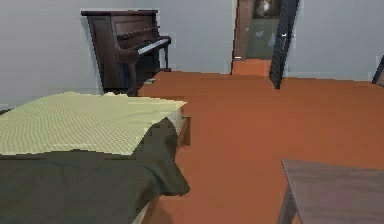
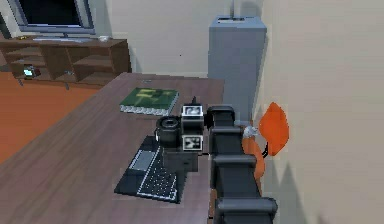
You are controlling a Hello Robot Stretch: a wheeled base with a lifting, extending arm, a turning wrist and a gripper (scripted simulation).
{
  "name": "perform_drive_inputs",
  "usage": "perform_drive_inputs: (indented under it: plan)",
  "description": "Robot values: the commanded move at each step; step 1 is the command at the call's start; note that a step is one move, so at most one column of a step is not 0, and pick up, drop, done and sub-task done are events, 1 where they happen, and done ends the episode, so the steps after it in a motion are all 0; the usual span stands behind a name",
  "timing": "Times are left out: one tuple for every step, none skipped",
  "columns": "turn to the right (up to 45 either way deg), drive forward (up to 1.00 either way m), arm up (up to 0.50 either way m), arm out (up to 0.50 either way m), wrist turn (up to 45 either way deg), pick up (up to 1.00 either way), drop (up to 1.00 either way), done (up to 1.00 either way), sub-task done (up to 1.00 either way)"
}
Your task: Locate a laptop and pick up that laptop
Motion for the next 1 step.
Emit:
perform_drive_inputs:
  plan:
    - [0.0,0.0,0.04,0.0,0.0,0.0,0.0,0.0,0.0]
